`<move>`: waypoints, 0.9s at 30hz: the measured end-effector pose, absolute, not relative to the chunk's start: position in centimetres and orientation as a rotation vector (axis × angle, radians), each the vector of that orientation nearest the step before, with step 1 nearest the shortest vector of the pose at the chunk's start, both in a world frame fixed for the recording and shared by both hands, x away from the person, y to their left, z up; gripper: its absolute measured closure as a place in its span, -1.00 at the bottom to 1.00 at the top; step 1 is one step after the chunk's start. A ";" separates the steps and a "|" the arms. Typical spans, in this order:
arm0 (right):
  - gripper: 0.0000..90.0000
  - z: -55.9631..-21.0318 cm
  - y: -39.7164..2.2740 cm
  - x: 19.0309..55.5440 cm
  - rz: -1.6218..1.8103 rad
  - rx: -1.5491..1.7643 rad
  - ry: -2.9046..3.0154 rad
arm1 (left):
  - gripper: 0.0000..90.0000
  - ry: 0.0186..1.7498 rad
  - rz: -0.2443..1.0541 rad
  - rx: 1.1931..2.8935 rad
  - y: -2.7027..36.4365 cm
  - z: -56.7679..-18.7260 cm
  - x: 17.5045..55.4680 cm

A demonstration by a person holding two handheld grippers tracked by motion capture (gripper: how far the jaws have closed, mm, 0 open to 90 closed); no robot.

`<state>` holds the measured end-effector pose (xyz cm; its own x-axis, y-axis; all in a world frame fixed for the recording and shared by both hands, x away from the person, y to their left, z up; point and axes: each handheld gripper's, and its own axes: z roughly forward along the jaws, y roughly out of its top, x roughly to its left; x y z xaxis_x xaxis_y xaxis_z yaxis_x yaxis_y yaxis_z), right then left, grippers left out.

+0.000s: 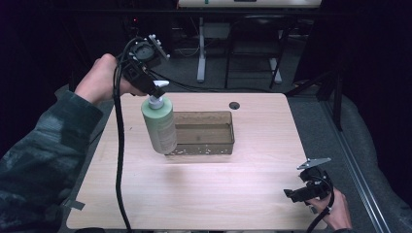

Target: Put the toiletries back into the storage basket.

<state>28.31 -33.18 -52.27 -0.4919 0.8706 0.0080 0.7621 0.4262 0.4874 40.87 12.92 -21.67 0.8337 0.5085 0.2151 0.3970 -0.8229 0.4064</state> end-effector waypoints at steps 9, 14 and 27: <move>-0.98 -52.2 -33.3 28.2 0.635 1.419 2.434 | 0.41 0.674 0.484 2.665 11.7 -20.4 41.7; -0.98 -52.3 -33.3 28.2 0.632 1.413 2.440 | 0.41 0.675 0.495 2.662 10.8 -19.9 42.5; -0.98 -52.5 -33.2 28.3 0.631 1.421 2.445 | 0.41 0.700 0.485 2.671 9.5 -20.3 44.2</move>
